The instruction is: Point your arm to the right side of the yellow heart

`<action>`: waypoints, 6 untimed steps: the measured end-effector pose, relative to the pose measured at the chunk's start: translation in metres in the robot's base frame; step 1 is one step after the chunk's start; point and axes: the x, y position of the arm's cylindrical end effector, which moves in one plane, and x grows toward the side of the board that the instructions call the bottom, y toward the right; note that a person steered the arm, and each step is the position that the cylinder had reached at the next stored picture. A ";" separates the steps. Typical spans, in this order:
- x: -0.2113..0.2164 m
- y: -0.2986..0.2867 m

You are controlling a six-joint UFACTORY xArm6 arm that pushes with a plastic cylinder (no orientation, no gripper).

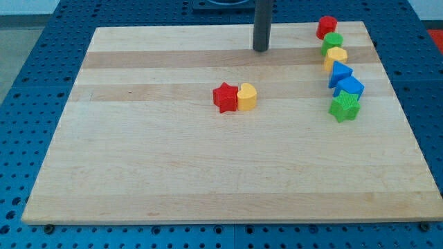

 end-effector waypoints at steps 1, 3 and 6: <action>-0.055 0.011; -0.054 0.037; 0.015 0.029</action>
